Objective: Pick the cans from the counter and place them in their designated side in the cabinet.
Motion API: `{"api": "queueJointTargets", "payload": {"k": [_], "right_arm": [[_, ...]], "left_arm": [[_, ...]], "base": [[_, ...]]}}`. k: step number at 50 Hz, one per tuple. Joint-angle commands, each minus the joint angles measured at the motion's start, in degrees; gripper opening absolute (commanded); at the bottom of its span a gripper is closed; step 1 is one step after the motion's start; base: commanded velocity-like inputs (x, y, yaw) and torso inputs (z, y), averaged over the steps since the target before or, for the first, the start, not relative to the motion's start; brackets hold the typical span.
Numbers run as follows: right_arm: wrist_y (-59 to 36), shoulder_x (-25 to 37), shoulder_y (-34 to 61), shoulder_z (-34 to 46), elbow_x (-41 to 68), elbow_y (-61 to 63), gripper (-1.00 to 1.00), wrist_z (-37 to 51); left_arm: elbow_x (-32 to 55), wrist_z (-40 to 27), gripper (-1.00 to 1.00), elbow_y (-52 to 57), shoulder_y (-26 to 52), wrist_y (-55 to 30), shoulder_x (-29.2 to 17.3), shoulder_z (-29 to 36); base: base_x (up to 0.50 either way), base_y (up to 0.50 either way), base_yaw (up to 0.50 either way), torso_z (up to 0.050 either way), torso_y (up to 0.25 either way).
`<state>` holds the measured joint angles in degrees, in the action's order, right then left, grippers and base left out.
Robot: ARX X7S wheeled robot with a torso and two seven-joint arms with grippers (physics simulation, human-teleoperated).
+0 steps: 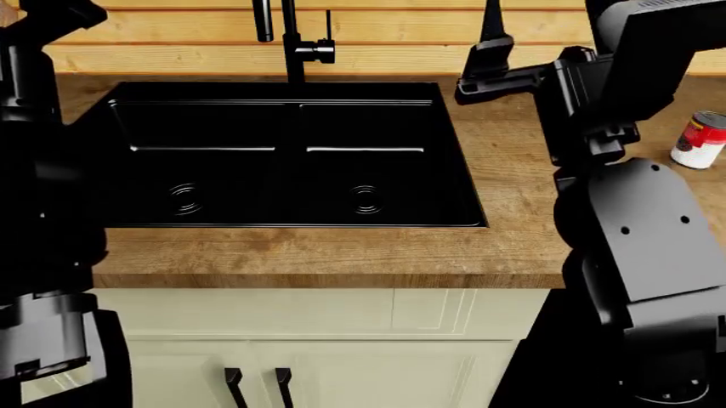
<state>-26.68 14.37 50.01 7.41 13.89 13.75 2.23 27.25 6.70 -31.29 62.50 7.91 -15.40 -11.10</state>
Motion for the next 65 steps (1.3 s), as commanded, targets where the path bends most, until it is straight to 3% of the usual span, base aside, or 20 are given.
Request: {"api": "queueJointTargets", "payload": {"k": [1, 17, 33, 35, 38, 40, 55, 65], "right_arm": [[3.21, -0.57, -2.74, 0.22, 0.05, -1.85, 1.0, 0.1], [6.9, -0.44, -5.93, 0.26, -0.06, -3.31, 1.0, 0.15], [5.96, 2.19, -12.57, -2.5, 2.39, 3.44, 1.0, 0.8], [6.1, 2.37, -13.3, -2.51, 2.42, 3.85, 1.0, 0.81], [6.61, 2.55, -14.25, -2.56, 2.5, 3.99, 1.0, 0.72], [6.97, 2.62, -14.8, -2.61, 2.62, 4.0, 1.0, 0.63], [9.37, 2.3, -17.07, -2.42, 2.61, 2.36, 1.0, 0.73], [9.04, 2.4, -17.61, -2.5, 3.18, 2.53, 1.0, 1.1]], "left_arm": [[-1.32, 1.95, 1.0, -1.6, 0.25, 4.35, 0.06, 0.65], [-2.03, 5.62, 1.0, -1.81, 0.17, 4.54, -1.09, 2.92], [-2.21, 9.51, 1.0, -1.15, -0.01, 2.44, -2.61, 5.58], [-2.18, 1.37, 1.0, 16.03, -16.4, -1.46, -0.31, 6.18], [-8.3, -4.7, 1.0, 41.82, -42.18, 3.25, 5.09, 9.21], [-10.58, -5.62, 1.0, 49.56, -48.75, 5.02, 6.43, 10.51], [-12.56, -7.24, 1.0, 51.01, -53.46, 6.1, 7.18, 12.91], [-12.38, -7.73, 1.0, 50.45, -53.43, 6.62, 6.79, 13.32]], "base": [[0.0, 0.0, 0.0, 0.0, 0.0], [0.0, 0.0, 0.0, 0.0, 0.0], [0.0, 0.0, 0.0, 0.0, 0.0], [0.0, 0.0, 0.0, 0.0, 0.0], [0.0, 0.0, 0.0, 0.0, 0.0], [0.0, 0.0, 0.0, 0.0, 0.0], [-0.01, -0.03, 0.0, 0.0, 0.0], [-0.1, -0.44, 0.0, 0.0, 0.0]]}}
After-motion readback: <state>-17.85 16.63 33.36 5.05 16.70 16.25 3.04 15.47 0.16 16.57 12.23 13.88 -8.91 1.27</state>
